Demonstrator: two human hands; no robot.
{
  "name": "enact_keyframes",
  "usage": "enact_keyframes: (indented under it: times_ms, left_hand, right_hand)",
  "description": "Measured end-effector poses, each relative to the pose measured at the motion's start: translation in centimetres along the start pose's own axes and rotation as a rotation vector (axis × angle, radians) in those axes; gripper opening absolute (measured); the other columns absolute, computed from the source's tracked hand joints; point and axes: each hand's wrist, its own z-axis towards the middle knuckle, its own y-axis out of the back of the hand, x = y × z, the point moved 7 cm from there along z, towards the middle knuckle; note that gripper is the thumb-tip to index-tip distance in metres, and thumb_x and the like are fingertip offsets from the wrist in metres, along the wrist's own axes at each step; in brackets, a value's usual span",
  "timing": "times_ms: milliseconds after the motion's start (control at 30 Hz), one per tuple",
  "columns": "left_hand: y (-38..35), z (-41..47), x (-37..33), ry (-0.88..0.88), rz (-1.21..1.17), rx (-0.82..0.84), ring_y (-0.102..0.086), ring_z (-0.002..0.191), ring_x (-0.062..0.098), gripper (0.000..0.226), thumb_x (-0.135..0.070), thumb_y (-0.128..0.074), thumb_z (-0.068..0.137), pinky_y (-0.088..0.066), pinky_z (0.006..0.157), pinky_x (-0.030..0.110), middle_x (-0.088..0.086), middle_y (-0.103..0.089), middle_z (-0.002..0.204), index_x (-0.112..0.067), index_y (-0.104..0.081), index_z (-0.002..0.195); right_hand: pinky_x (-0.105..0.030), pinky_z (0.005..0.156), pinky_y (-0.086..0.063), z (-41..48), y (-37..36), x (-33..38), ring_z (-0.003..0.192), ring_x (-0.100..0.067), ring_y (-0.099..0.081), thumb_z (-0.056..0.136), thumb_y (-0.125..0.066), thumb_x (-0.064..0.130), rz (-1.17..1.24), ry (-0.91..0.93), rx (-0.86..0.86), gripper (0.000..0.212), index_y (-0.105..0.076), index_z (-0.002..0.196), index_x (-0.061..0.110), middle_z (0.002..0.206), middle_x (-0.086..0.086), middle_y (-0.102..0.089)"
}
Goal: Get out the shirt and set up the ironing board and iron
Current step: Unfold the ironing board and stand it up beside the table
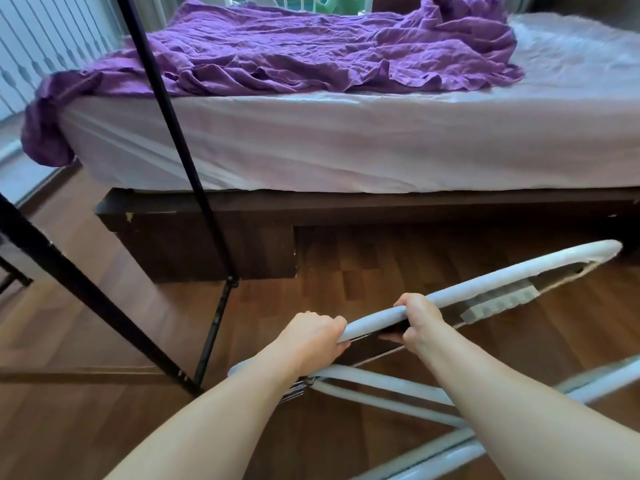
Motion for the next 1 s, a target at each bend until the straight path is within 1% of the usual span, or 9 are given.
enact_keyframes:
  times_ms: [133,233,300,467,567,667,733,900,1000]
  left_hand:
    - [3.7,-0.1,-0.7,-0.027,-0.033,-0.053,-0.052,0.065,0.017,0.022,-0.035,-0.04,0.097,-0.039,0.062,0.028,-0.001,-0.057,0.081,-0.016,-0.05,0.105]
    - [7.2,-0.4,-1.3,-0.041,-0.053,-0.071,-0.06,0.068,0.017,0.019,-0.031,-0.044,0.097,-0.048,0.073,0.029,0.0,-0.064,0.085,-0.017,-0.051,0.106]
    - [9.7,-0.7,-1.6,-0.044,-0.067,-0.08,-0.06,0.068,0.015,0.017,-0.03,-0.048,0.095,-0.051,0.067,0.026,0.0,-0.064,0.087,-0.017,-0.052,0.107]
    - [17.7,-1.3,-2.8,-0.09,0.008,-0.117,-0.061,0.071,0.021,0.016,-0.025,-0.044,0.096,-0.038,0.057,0.026,0.003,-0.066,0.09,-0.014,-0.054,0.103]
    - [22.1,-1.7,-3.9,-0.098,0.07,-0.093,-0.062,0.088,0.032,0.017,-0.017,-0.038,0.096,-0.04,0.073,0.037,0.01,-0.065,0.1,-0.01,-0.051,0.104]
    - [25.7,-2.5,-5.0,-0.121,0.08,-0.068,-0.061,0.099,0.033,0.018,-0.008,-0.038,0.095,-0.033,0.107,0.047,0.013,-0.064,0.106,-0.008,-0.051,0.107]
    - [28.4,-3.3,-5.8,-0.163,0.13,-0.089,-0.061,0.097,0.033,0.02,-0.005,-0.035,0.095,-0.028,0.112,0.049,0.014,-0.064,0.106,-0.006,-0.05,0.108]
    - [36.1,-5.3,-7.1,-0.26,0.199,-0.217,-0.063,0.087,0.035,0.031,-0.004,-0.028,0.093,-0.035,0.105,0.052,0.018,-0.065,0.099,0.0,-0.053,0.112]
    - [40.6,-6.6,-7.3,-0.304,0.281,-0.346,-0.063,0.057,0.026,0.043,-0.005,-0.023,0.082,-0.055,0.081,0.046,0.009,-0.067,0.068,-0.005,-0.066,0.087]
  right_hand:
    - [-0.058,0.083,-0.053,-2.1,0.8,2.7,0.099,-0.037,-0.058,0.078,-0.053,0.0,0.074,0.053,0.03,0.054,-0.041,0.13,0.005,0.113,-0.019,-0.051]
    - [-0.055,0.076,-0.056,-4.2,1.2,4.7,0.097,-0.038,-0.059,0.074,-0.055,0.002,0.135,0.072,0.056,0.056,-0.042,0.128,0.005,0.115,-0.021,-0.052]
    - [-0.055,0.073,-0.056,-5.9,1.5,6.3,0.096,-0.038,-0.06,0.072,-0.055,0.002,0.182,0.084,0.069,0.054,-0.043,0.125,0.004,0.114,-0.022,-0.053]
    - [-0.042,0.054,-0.053,-11.5,2.6,11.5,0.08,-0.031,-0.057,0.078,-0.052,0.0,0.25,0.151,0.065,0.031,-0.045,0.108,0.003,0.092,-0.017,-0.05]
    - [-0.046,0.069,-0.054,-14.8,3.5,14.0,0.081,-0.03,-0.056,0.078,-0.051,0.0,0.284,0.144,0.069,0.013,-0.05,0.091,0.004,0.1,-0.018,-0.05]
    - [-0.049,0.084,-0.051,-18.4,4.4,16.2,0.081,-0.03,-0.057,0.081,-0.049,-0.001,0.342,0.128,0.072,0.006,-0.05,0.083,0.005,0.096,-0.018,-0.053]
    - [-0.048,0.081,-0.05,-21.1,4.9,17.8,0.074,-0.029,-0.056,0.082,-0.047,-0.002,0.382,0.119,0.084,0.007,-0.05,0.08,0.004,0.087,-0.015,-0.055]
    - [-0.046,0.087,-0.047,-28.3,5.6,22.7,0.075,-0.029,-0.057,0.085,-0.044,-0.006,0.504,0.074,0.125,0.012,-0.052,0.083,0.003,0.084,-0.014,-0.058]
    - [-0.047,0.094,-0.047,-31.6,5.4,25.6,0.075,-0.029,-0.057,0.084,-0.042,-0.007,0.533,0.071,0.139,0.015,-0.053,0.083,0.003,0.084,-0.014,-0.058]
